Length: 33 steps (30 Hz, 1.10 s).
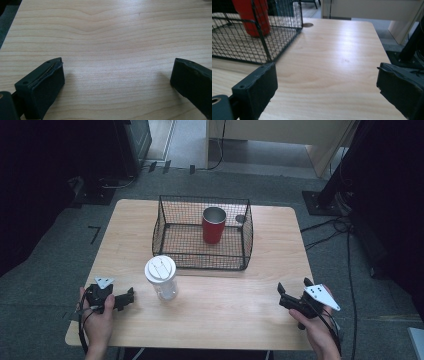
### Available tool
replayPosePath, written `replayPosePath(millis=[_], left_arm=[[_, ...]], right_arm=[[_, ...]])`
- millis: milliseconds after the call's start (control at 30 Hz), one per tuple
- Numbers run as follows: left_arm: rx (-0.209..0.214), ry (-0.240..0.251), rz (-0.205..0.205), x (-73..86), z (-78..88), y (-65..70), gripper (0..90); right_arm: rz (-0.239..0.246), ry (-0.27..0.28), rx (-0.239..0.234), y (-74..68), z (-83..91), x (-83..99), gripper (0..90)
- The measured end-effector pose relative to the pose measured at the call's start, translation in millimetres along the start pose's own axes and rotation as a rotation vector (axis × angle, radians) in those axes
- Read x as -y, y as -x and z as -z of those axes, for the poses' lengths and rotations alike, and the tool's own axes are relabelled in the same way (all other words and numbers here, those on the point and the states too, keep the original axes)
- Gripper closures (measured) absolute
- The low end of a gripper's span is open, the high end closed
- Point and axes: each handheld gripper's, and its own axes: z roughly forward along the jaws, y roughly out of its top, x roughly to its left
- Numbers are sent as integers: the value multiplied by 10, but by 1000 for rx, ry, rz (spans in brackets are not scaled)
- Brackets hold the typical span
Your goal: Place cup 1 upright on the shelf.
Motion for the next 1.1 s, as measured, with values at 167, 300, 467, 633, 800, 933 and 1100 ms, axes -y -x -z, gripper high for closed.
replayPosePath(millis=[167, 300, 467, 633, 800, 933, 1100], left_arm=[[0, 0, 0, 0, 0, 0, 0], [0, 0, 0, 0, 0, 0, 0], [-1, 0, -1, 0, 0, 0, 0], [-1, 0, -1, 0, 0, 0, 0], [0, 0, -1, 0, 0, -1, 0], [0, 0, -2, 0, 0, -1, 0], [-1, 0, -1, 0, 0, -1, 0]], right_arm=[[12, -92, 28, 72, -17, 132, 31], [21, -188, 60, 101, -75, 211, 31], [13, -260, 92, 144, -140, 269, 32], [-10, -315, 106, 195, -183, 266, 33], [-3, -402, 102, 203, -236, 276, 21], [-25, -411, 88, 233, -246, 276, 17], [-25, -411, 88, 233, -245, 276, 17]])
